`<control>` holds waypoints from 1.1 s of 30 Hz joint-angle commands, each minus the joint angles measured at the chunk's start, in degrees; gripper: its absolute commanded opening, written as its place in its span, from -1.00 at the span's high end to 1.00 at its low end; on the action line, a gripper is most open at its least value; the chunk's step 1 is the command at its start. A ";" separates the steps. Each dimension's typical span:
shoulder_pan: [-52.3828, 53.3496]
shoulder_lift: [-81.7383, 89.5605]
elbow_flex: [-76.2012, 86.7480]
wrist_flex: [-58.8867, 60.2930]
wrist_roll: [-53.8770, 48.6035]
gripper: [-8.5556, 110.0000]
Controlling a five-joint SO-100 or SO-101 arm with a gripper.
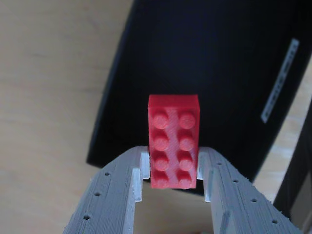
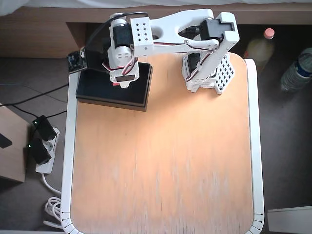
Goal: Grasp a lego block and put it in the bin.
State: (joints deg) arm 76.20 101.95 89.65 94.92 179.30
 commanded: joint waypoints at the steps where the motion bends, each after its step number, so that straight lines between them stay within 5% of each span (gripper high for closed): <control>1: 2.20 -2.02 -7.73 -4.57 0.09 0.85; 25: 4.75 -11.78 -6.68 -14.59 2.55 0.84; 33: 4.75 -11.16 -6.86 -14.59 3.25 0.69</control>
State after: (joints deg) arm 79.63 89.03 89.65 81.56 182.02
